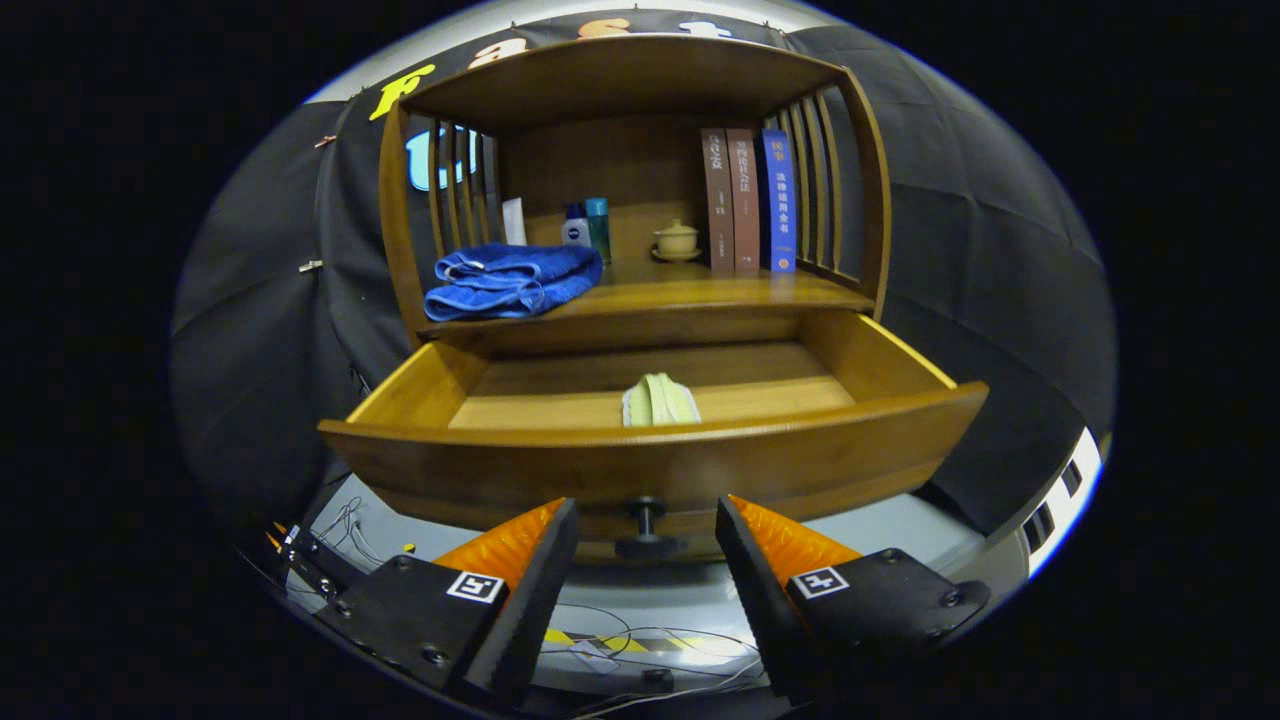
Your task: Pull open the drawer, take out the items inside it, and place them on the countertop above the cabinet.
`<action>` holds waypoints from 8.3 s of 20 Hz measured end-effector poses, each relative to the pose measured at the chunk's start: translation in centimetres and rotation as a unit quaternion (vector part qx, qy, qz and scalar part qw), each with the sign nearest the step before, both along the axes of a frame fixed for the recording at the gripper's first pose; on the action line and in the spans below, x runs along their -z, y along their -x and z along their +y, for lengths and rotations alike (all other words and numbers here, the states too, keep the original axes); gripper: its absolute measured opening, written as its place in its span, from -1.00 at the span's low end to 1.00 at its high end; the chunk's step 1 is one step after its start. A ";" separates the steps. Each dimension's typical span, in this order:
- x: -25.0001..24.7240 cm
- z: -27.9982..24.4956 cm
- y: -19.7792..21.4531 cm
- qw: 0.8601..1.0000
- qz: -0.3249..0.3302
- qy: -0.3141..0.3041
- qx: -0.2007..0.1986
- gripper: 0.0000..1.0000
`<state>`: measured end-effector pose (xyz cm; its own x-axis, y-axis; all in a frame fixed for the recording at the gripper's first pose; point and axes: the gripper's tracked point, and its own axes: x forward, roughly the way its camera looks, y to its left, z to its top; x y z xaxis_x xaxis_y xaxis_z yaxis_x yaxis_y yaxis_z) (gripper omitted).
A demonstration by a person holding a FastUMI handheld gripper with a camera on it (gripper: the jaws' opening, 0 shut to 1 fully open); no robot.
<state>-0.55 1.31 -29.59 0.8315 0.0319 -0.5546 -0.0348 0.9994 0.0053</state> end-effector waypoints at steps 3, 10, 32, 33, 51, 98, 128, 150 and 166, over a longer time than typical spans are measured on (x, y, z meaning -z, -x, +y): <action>-2.7 -0.1 -3.7 1.000 0.005 -0.005 -0.011 0.80; 0.5 -1.4 -12.1 0.990 0.143 -0.001 -0.006 0.86; 8.3 -2.0 -14.7 0.961 0.273 0.022 -0.024 -0.77; 7.5 -1.9 -14.3 0.964 0.265 0.020 -0.022 -0.77; -8.0 -0.4 -25.7 0.996 0.087 -0.025 -0.001 -0.78; -3.7 -0.2 0.5 0.985 -0.169 -0.020 -0.014 0.98; 3.5 -0.6 -15.9 0.991 -0.135 -0.004 0.010 0.97; 3.7 -0.4 -18.6 0.992 -0.127 -0.012 0.020 0.96; -11.9 0.0 -10.4 0.984 -0.179 0.004 0.001 0.99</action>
